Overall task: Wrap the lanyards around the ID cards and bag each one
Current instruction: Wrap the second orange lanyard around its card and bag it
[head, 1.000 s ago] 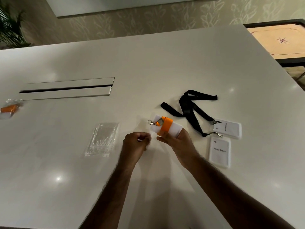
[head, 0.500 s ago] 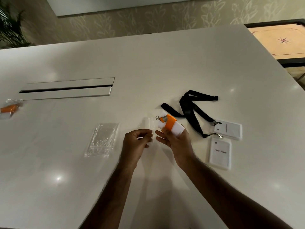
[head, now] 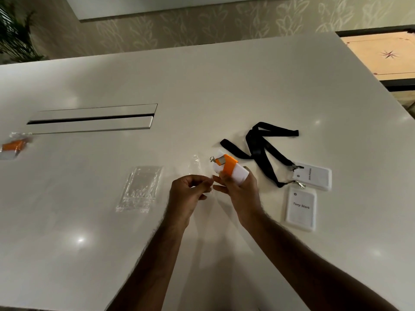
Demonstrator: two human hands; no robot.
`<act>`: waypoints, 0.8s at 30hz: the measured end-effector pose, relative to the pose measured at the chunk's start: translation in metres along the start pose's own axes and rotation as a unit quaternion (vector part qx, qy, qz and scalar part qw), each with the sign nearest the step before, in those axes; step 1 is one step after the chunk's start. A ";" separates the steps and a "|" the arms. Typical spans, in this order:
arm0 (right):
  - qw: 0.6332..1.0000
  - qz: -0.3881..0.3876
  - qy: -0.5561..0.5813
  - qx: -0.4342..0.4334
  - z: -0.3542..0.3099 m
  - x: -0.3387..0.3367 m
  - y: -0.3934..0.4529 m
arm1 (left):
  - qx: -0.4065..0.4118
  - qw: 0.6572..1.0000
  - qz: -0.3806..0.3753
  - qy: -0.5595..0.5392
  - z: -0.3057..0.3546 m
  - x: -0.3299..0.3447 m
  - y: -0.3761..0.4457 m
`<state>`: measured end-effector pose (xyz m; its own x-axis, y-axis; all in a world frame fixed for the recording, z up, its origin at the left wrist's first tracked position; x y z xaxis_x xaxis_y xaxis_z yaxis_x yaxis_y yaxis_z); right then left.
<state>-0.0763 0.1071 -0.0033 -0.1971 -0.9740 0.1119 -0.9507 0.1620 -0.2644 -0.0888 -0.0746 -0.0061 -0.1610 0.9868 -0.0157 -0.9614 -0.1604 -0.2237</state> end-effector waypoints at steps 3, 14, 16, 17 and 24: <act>1.000 0.011 -0.008 -0.004 0.000 -0.002 0.000 | 0.023 0.999 -0.005 0.024 0.007 0.002 0.000; 0.998 0.015 -0.065 -0.016 0.001 0.002 0.000 | 0.106 0.978 -0.022 0.176 0.028 0.007 -0.004; 0.997 0.016 -0.071 -0.023 0.000 0.000 0.001 | 0.116 0.974 -0.033 0.194 0.031 0.010 -0.005; 0.997 0.013 -0.075 -0.028 -0.001 0.000 0.001 | 0.115 0.972 -0.035 0.200 0.031 0.010 -0.006; 0.993 -0.011 -0.102 -0.057 -0.008 -0.001 0.001 | 0.088 0.978 -0.058 0.179 0.027 0.010 -0.006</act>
<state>-0.0795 0.1093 0.0039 -0.1345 -0.9874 -0.0837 -0.9774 0.1461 -0.1528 -0.0906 -0.0646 0.0217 0.0099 0.9374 -0.3482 -0.9971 -0.0169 -0.0739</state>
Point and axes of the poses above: each hand's wrist, its own y-axis towards the middle knuckle, its own x-axis out of the palm, z = x × y, the point moved 10 cm from there along y, towards the middle knuckle, and after that the axes turned 13 degrees about -y, right-handed, at the moved point
